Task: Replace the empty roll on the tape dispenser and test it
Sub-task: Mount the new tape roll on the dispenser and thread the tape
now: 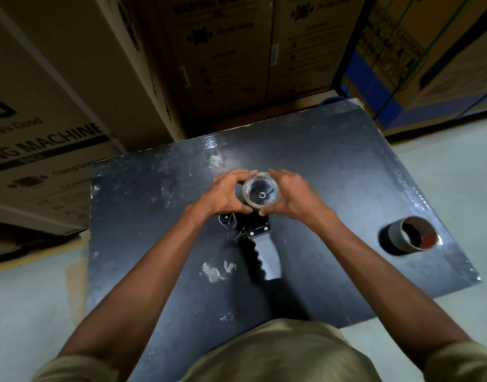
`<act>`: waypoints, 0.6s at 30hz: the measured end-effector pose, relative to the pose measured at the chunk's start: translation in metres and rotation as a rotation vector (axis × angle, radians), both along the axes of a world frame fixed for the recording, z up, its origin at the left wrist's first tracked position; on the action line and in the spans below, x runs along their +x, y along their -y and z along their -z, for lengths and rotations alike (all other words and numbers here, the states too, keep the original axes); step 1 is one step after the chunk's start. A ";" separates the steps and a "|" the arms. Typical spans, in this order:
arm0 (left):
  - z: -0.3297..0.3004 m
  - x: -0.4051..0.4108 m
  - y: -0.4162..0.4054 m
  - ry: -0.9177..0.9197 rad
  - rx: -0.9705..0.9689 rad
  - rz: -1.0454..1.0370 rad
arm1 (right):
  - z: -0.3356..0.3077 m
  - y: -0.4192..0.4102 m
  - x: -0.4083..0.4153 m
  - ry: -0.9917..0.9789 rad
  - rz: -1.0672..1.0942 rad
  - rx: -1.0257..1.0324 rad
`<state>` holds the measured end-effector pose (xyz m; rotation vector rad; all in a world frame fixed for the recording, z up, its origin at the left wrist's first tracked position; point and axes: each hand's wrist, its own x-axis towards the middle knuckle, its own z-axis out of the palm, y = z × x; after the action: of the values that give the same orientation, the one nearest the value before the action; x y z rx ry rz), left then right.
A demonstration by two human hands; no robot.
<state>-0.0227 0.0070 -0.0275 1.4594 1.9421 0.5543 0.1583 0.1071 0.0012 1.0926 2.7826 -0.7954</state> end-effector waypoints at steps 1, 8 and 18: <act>0.002 0.000 -0.001 -0.011 0.010 -0.002 | 0.001 0.000 -0.001 -0.012 0.007 0.002; -0.004 0.006 -0.002 -0.011 0.114 -0.028 | 0.005 -0.006 0.000 -0.048 0.053 -0.047; -0.010 0.004 -0.003 0.008 0.040 -0.053 | 0.006 -0.007 -0.006 0.021 0.086 -0.068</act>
<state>-0.0185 0.0101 -0.0172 1.4314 1.9787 0.6247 0.1525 0.1136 -0.0050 1.2088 2.6857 -0.8747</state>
